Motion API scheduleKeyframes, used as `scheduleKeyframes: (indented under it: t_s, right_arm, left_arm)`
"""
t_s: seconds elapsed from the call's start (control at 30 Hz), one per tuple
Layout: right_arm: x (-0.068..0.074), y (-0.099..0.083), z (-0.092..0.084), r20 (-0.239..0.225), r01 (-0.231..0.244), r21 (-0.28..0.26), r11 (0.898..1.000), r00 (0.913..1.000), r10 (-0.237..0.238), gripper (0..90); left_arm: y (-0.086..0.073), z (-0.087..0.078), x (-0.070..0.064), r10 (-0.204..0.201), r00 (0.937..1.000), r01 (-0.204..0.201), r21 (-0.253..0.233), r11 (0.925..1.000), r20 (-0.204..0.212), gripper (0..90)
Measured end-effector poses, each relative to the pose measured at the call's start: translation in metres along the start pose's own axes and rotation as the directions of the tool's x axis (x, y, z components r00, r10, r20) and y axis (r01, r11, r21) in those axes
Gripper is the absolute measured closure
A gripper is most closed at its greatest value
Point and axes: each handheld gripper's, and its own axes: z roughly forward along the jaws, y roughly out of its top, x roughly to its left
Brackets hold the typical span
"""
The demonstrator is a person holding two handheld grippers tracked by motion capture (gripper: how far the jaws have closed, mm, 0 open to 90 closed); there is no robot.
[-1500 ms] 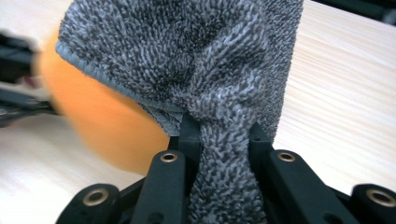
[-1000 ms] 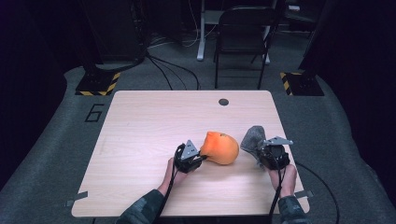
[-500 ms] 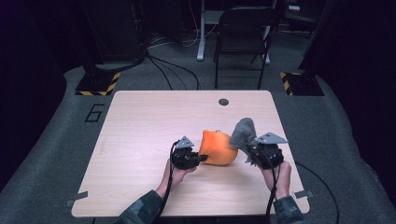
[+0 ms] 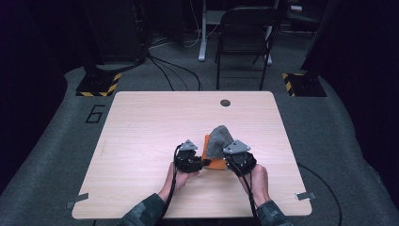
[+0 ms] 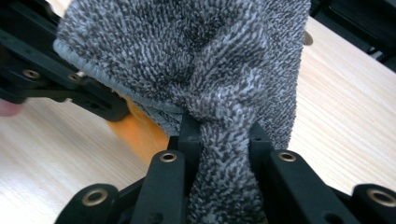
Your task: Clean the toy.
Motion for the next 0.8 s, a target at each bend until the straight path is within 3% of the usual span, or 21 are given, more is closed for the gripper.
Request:
scheduleKeyframes:
  t_s: [0.17,0.3,0.37,0.57,0.67,0.77,0.8]
  right_arm:
    - [-0.010,-0.007,0.002,0.002,-0.022,0.010,1.000,0.9998,0.022,75.1]
    - [-0.021,-0.015,0.005,0.018,-0.049,0.038,0.998,0.9987,0.048,75.0]
    - [-0.027,-0.021,0.009,0.023,-0.091,0.061,0.994,0.9957,0.090,75.1]
    - [-0.047,-0.040,0.027,0.049,-0.146,0.121,0.982,0.9888,0.141,75.1]
    - [-0.054,-0.051,0.039,0.047,-0.184,0.175,0.967,0.9829,0.178,75.0]
    - [-0.060,-0.053,0.035,0.047,-0.207,0.169,0.964,0.9783,0.202,75.0]
    - [-0.064,-0.050,0.030,0.053,-0.198,0.149,0.969,0.9798,0.193,75.0]
  left_arm:
    - [0.000,0.000,0.001,0.013,0.9999,-0.013,0.003,0.9999,0.006,76.1]
    - [0.000,0.000,0.001,-0.008,0.9999,0.008,-0.005,1.0000,0.009,75.9]
    - [0.000,0.000,0.002,-0.006,0.9999,0.006,-0.006,1.0000,0.010,75.9]
    - [0.000,0.000,0.003,0.005,0.9999,-0.005,-0.004,1.0000,0.009,75.7]
    - [0.000,0.000,0.002,0.019,0.9998,-0.019,-0.001,0.9998,0.003,75.7]
    - [0.000,0.000,0.001,0.021,0.9998,-0.021,-0.001,0.9998,0.001,75.6]
    - [0.000,0.000,0.002,0.014,0.9999,-0.014,-0.001,0.9999,0.001,75.6]
